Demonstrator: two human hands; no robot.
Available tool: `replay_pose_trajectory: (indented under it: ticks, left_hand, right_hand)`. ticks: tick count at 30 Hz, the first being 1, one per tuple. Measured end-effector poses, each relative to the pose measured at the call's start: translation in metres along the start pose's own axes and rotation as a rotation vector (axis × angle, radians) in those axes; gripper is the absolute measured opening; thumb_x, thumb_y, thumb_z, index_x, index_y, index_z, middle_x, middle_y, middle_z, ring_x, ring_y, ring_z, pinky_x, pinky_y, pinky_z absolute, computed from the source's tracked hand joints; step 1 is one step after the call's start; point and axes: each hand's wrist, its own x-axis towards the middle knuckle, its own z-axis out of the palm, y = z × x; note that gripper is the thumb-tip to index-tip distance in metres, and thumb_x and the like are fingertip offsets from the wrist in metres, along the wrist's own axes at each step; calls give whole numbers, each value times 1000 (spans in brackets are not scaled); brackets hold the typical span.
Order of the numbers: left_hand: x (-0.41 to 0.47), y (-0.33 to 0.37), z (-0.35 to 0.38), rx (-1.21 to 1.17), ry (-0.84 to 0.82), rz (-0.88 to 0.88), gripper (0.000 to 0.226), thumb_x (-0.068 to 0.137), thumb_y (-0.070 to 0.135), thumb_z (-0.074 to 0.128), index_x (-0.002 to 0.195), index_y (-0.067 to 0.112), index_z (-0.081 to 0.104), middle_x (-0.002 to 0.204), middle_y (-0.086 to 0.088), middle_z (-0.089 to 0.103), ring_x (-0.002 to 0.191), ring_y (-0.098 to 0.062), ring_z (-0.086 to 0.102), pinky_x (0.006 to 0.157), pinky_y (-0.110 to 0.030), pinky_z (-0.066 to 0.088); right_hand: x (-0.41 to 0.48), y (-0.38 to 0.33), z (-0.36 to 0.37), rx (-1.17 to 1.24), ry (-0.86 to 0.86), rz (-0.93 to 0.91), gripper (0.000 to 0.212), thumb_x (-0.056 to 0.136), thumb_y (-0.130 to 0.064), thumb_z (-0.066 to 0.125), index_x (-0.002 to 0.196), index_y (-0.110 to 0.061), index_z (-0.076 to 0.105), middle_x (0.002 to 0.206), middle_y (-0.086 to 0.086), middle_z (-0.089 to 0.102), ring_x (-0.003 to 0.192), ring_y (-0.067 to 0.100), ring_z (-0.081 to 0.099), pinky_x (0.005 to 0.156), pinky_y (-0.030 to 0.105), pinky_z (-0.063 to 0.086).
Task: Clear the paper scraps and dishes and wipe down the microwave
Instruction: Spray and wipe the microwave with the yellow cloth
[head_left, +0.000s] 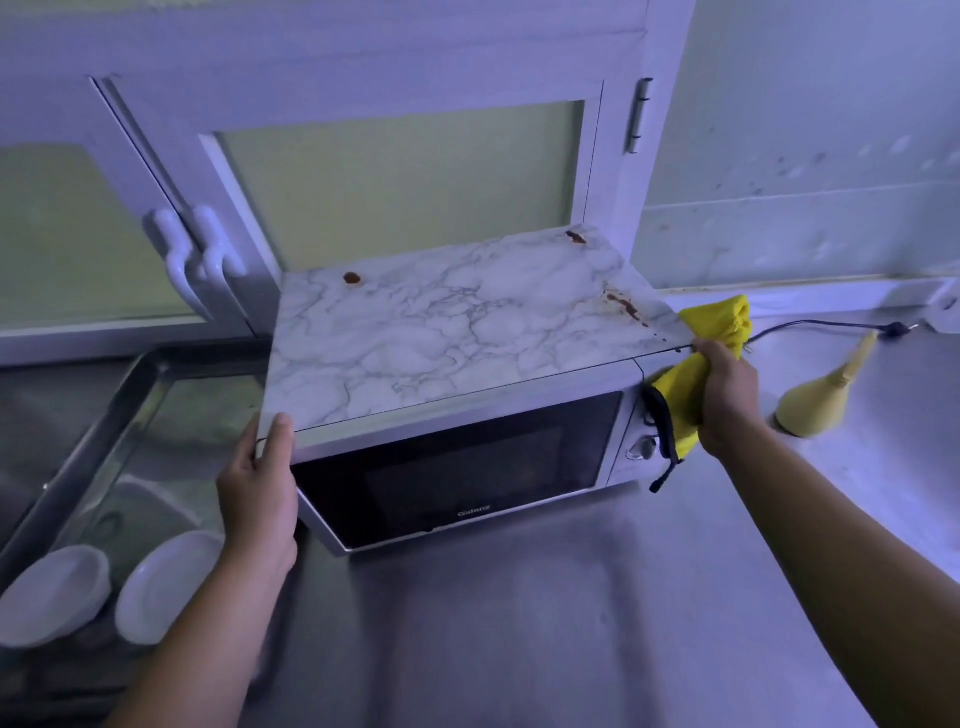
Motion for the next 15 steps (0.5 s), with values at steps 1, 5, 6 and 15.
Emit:
replay_pose_trajectory:
  ticks: [1, 5, 6, 15]
  left_hand:
    - [2, 0, -1, -8, -7, -2, 41, 93, 48, 62, 122, 20, 68, 113, 8, 71, 109, -12, 65, 96, -32, 51]
    - [13, -1, -5, -26, -54, 7, 40, 93, 46, 63, 123, 20, 68, 117, 7, 71, 113, -12, 64, 104, -39, 49]
    - [15, -1, -5, -28, -58, 4, 40, 93, 46, 63, 123, 19, 68, 117, 7, 71, 113, -12, 64, 104, -38, 49]
    - [49, -2, -16, -69, -163, -35, 34, 91, 42, 65, 117, 21, 71, 108, 12, 74, 103, -2, 67, 87, -21, 49]
  right_hand:
    - [-2, 0, 0, 4, 11, -2, 30, 83, -32, 67, 104, -11, 67, 84, 3, 64, 75, 22, 60, 70, 32, 49]
    - [-17, 3, 0, 24, 61, -6, 20, 79, -34, 68, 89, -17, 66, 77, 0, 60, 67, 16, 60, 61, 26, 48]
    - [-23, 4, 0, 29, 79, -11, 16, 79, -34, 68, 82, -19, 65, 70, -3, 59, 59, 11, 59, 53, 21, 47]
    - [-107, 20, -24, -13, 194, -24, 18, 71, -44, 64, 76, -26, 64, 72, -9, 58, 70, 12, 56, 68, 32, 46]
